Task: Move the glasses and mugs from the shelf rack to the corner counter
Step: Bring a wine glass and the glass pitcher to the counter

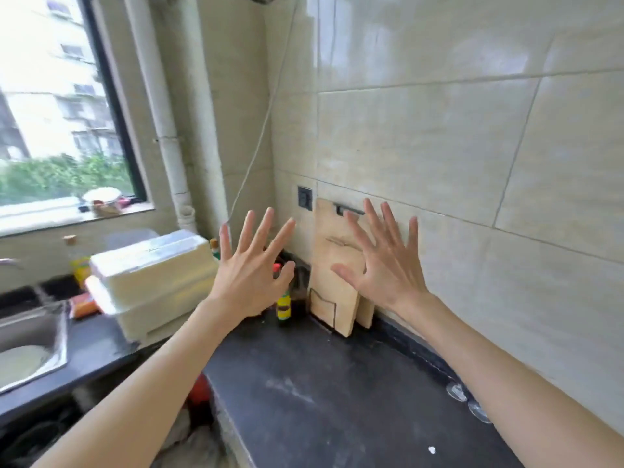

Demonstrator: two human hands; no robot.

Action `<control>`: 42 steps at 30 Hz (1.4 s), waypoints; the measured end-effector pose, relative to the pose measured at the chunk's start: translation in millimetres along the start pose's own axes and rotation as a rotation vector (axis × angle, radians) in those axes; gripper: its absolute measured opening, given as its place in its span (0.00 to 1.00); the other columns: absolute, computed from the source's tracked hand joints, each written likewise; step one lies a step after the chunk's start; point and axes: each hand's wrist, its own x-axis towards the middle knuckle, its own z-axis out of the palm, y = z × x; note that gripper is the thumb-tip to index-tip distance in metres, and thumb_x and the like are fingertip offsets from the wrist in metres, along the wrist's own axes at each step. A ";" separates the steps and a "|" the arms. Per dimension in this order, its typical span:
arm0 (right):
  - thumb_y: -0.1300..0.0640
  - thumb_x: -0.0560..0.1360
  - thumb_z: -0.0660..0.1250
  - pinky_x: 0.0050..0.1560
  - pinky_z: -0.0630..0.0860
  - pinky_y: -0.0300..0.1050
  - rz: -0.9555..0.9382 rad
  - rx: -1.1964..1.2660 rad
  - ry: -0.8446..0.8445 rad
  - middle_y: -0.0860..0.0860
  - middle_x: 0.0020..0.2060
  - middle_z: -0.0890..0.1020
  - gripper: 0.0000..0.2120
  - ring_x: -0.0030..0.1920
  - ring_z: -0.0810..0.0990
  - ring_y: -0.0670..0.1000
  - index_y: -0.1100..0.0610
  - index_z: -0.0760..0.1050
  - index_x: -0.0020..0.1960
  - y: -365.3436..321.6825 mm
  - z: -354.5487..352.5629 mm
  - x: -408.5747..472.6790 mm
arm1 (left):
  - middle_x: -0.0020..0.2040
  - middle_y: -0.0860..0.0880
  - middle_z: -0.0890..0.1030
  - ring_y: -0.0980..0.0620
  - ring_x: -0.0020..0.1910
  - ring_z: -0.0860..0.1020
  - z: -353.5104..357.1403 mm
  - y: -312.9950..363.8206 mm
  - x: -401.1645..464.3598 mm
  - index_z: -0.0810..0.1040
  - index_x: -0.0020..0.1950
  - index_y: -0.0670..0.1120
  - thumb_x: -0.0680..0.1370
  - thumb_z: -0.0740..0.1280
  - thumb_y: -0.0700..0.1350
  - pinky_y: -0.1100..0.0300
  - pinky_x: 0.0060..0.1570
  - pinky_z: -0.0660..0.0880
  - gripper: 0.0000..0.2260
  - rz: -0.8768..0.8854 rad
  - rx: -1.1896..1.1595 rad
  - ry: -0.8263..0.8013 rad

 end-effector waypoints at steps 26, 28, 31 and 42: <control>0.30 0.71 0.53 0.68 0.28 0.63 -0.823 0.624 0.128 0.49 0.75 0.35 0.41 0.75 0.34 0.54 0.41 0.30 0.70 -783.4 -13.3 67.6 | 0.75 0.53 0.32 0.50 0.73 0.29 -320.7 -522.5 -426.2 0.29 0.68 0.66 0.77 0.49 0.63 0.43 0.68 0.27 0.30 -0.912 0.605 -0.004; 0.31 0.71 0.53 0.69 0.29 0.64 -0.851 0.652 0.127 0.48 0.75 0.35 0.41 0.75 0.35 0.54 0.42 0.32 0.72 -827.6 -13.6 73.7 | 0.76 0.53 0.33 0.50 0.73 0.30 -330.4 -552.1 -443.4 0.29 0.69 0.66 0.76 0.47 0.63 0.43 0.68 0.27 0.30 -0.947 0.626 -0.002; 0.31 0.71 0.54 0.70 0.33 0.66 -0.888 0.709 0.110 0.47 0.73 0.34 0.40 0.75 0.36 0.54 0.43 0.37 0.74 -889.4 -8.1 83.5 | 0.75 0.53 0.33 0.50 0.73 0.31 -338.5 -594.3 -469.0 0.29 0.69 0.66 0.76 0.45 0.64 0.42 0.68 0.28 0.29 -0.984 0.679 -0.010; 0.31 0.72 0.53 0.70 0.33 0.63 -0.978 0.815 0.094 0.50 0.76 0.40 0.39 0.76 0.38 0.54 0.43 0.39 0.75 -1096.5 33.3 166.2 | 0.77 0.54 0.36 0.50 0.75 0.33 -374.7 -788.1 -504.2 0.32 0.70 0.66 0.75 0.45 0.65 0.42 0.69 0.30 0.28 -1.105 0.703 -0.040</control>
